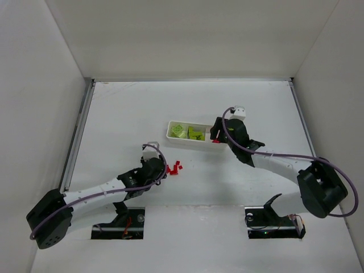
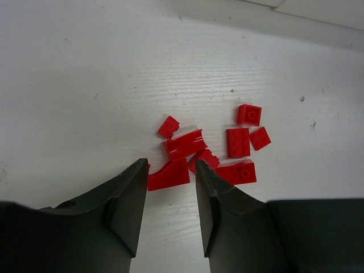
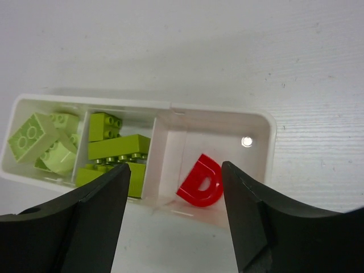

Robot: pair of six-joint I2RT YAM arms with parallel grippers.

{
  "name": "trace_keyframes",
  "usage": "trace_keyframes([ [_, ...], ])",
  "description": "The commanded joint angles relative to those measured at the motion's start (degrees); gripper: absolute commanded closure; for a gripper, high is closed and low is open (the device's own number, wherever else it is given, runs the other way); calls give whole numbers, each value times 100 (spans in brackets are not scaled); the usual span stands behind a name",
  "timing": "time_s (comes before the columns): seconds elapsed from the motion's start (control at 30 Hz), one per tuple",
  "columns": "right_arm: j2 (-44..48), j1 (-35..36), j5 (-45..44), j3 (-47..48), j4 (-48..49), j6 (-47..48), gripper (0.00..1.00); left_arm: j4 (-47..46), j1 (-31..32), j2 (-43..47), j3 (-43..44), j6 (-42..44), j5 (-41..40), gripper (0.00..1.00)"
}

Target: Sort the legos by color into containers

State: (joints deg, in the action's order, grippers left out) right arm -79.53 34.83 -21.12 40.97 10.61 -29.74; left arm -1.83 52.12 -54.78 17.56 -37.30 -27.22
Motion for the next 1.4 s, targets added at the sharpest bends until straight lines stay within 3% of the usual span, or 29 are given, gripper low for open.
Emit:
trace_keyframes([
  [0.0, 411, 221, -111, 87, 152, -14, 31, 111, 118, -58, 300, 144, -257, 65],
  [0.53, 1027, 1214, -243, -493, 20, -269, 33, 859, 628, -172, 344, -832, -626, 76],
  [0.8, 1010, 1399, -243, -608, 90, -357, 32, 763, 585, -656, 520, -832, -837, 63],
  [1.07, 913, 1619, -243, -652, 178, -437, 32, 412, 549, -1095, 617, -665, -846, 61],
  [1.23, 930, 1864, -252, -757, 196, -638, 32, 191, 505, -1236, 564, -665, -802, 63],
  [1.37, 851, 2154, -252, -827, 213, -691, 32, 156, 488, -1193, 520, -629, -802, 73],
])
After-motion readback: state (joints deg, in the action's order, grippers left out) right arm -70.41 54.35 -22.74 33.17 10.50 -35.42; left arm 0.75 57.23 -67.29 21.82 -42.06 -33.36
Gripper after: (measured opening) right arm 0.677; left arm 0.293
